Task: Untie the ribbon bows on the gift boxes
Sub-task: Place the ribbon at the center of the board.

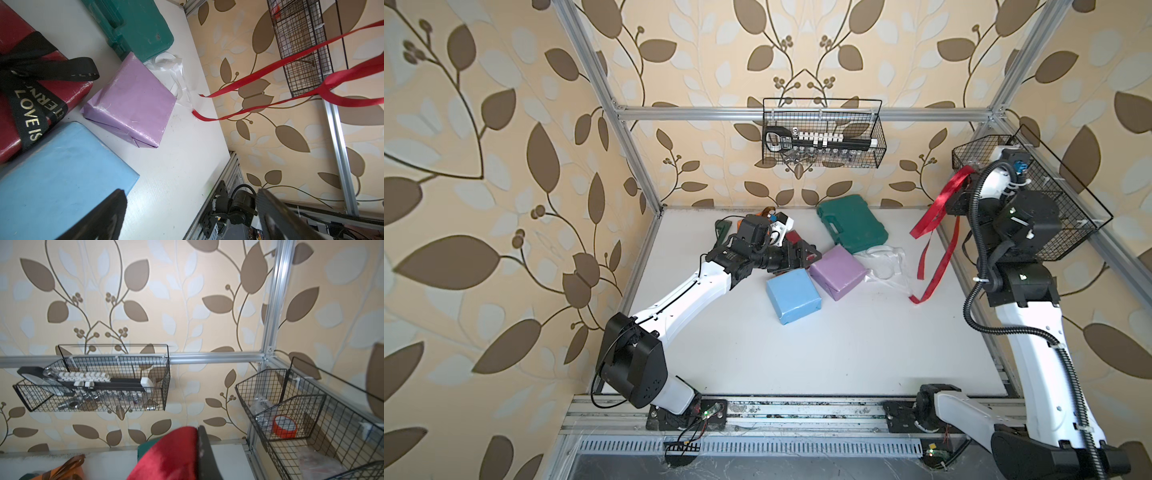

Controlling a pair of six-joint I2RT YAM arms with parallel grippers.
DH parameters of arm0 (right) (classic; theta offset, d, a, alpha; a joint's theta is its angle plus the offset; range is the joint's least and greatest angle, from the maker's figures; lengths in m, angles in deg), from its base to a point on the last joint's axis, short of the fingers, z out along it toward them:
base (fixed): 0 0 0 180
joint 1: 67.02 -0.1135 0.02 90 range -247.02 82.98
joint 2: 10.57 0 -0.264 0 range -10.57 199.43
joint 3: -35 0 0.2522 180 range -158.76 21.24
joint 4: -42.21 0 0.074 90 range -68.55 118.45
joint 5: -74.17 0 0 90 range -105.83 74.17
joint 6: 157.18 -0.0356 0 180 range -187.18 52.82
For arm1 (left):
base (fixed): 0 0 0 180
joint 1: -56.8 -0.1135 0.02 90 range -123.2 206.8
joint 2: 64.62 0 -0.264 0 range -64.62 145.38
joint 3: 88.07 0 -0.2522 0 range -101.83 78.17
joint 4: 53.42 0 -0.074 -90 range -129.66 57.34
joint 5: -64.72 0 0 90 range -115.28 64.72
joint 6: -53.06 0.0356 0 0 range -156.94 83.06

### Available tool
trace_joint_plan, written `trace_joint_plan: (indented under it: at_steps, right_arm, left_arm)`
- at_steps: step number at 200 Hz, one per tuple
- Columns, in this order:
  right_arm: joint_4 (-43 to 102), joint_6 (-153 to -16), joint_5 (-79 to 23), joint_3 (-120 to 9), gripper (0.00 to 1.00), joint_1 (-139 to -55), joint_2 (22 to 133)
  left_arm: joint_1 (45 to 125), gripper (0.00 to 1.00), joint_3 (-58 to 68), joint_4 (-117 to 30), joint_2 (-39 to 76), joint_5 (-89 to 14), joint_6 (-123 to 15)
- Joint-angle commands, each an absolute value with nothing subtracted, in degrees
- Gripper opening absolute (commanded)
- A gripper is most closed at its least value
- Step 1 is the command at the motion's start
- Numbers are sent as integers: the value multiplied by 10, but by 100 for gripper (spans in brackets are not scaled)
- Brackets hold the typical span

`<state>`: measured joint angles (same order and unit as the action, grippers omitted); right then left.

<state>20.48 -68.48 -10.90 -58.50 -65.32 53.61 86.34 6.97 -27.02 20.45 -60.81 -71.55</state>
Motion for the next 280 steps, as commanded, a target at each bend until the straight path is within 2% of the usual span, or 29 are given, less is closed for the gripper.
trace_joint_plan:
  at_steps: [1,16,71,121,143,151,160,177,189,199,202,204,237,260,280]
  right_arm:
    - [183,-696,-157,-557,0,-645,580]
    - [149,-702,-189,-564,0,-640,626]
    - [11,-733,-188,-589,0,-610,726]
    - [-13,-811,-232,-503,0,-575,773]
    - [-18,-814,-215,-470,0,-575,785]
    - [-15,-815,-212,-457,4,-575,788]
    - [-13,-815,-211,-444,14,-575,790]
    - [-15,-818,-215,-436,45,-575,790]
    - [-21,-818,-216,-441,72,-575,789]
    - [-24,-817,-218,-444,85,-575,784]
    - [-25,-818,-219,-446,96,-575,782]
    - [-26,-817,-220,-446,98,-575,781]
    - [-28,-822,-237,-456,99,-575,750]
    - [-26,-824,-306,-453,99,-590,724]
    - [11,-825,-376,-420,99,-639,685]
  left_arm:
    - [861,99,69,-268,184,-615,-695]
    - [860,99,69,-260,184,-615,-689]
    - [855,99,72,-251,184,-615,-681]
    - [855,99,70,-255,185,-623,-686]
    - [854,99,77,-256,184,-623,-688]
    - [855,99,80,-258,184,-622,-688]
    - [854,99,84,-261,184,-620,-691]
    - [854,99,87,-266,184,-623,-696]
    - [854,99,86,-267,184,-626,-698]
    - [854,99,86,-268,184,-628,-700]
    - [854,99,86,-267,183,-628,-698]
    - [854,99,86,-267,184,-628,-699]
    - [855,99,87,-266,184,-622,-698]
    - [850,99,93,-259,161,-601,-697]
    - [831,99,105,-252,143,-581,-704]
